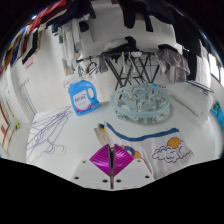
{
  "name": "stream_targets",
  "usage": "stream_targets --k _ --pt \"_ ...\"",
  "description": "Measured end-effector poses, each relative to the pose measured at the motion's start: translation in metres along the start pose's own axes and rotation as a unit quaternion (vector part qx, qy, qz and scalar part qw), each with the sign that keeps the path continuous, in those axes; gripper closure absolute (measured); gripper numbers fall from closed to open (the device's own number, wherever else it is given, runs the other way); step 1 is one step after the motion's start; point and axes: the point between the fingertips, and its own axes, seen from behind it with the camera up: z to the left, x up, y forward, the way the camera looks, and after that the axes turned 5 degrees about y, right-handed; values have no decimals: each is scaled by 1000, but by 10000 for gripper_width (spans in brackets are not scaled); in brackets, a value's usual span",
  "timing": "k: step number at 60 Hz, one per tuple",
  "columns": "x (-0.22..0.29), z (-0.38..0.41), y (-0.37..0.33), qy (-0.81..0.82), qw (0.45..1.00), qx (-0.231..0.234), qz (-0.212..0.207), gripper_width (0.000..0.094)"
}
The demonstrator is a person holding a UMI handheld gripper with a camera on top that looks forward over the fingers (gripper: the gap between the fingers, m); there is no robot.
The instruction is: Fold towel
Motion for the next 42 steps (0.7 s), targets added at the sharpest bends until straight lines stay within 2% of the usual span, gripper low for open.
stream_targets --k 6,14,24,32,34,40,42 --pt "35 -41 -23 22 1000 5 -9 922" --pt "59 -120 -22 25 999 -27 -16 919" --pt "42 -204 -9 2 998 -71 4 910" --pt "19 -237 10 -24 995 -93 16 889" --pt "17 -239 10 -27 995 -95 16 797" --pt "32 -249 -10 -54 992 -113 -1 78" --pt "36 -245 -28 -60 992 -113 -8 109"
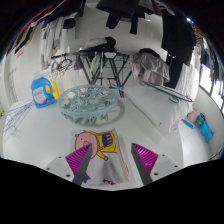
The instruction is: Fold towel
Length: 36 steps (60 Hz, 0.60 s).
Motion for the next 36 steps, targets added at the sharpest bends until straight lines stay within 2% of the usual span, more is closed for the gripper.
stream_targets --k 5,21,27,36 --pt "12 -3 -52 -8 1000 -6 -8 72" --pt "17 15 -248 -1 1000 2 -1 87" --pt "11 22 -283 5 1000 5 -5 86" --pt "6 26 -301 5 1000 -1 -17 85"
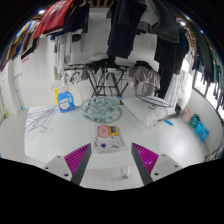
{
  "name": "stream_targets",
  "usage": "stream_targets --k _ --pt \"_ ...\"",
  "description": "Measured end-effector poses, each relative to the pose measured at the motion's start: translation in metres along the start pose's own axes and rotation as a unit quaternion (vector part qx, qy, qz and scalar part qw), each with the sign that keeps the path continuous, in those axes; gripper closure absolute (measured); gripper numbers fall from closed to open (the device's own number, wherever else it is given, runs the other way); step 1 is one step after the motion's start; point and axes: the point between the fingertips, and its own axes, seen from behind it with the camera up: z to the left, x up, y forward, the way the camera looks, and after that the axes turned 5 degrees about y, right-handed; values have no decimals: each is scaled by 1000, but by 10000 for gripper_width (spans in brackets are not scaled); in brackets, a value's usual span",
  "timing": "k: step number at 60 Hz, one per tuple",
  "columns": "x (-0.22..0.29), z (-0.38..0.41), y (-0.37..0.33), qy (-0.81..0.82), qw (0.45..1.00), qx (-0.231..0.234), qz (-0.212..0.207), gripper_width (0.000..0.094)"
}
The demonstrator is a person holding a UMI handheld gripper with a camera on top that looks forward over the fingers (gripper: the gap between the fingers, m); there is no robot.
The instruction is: Fold towel
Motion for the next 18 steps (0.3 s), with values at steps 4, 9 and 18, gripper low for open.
stream_targets --k 4,9,18 --pt "2 1 -3 5 1000 -2 -4 85" --pt "0 3 -6 1 1000 -3 -4 85" --pt "-3 6 -6 -1 1000 -1 -6 87"
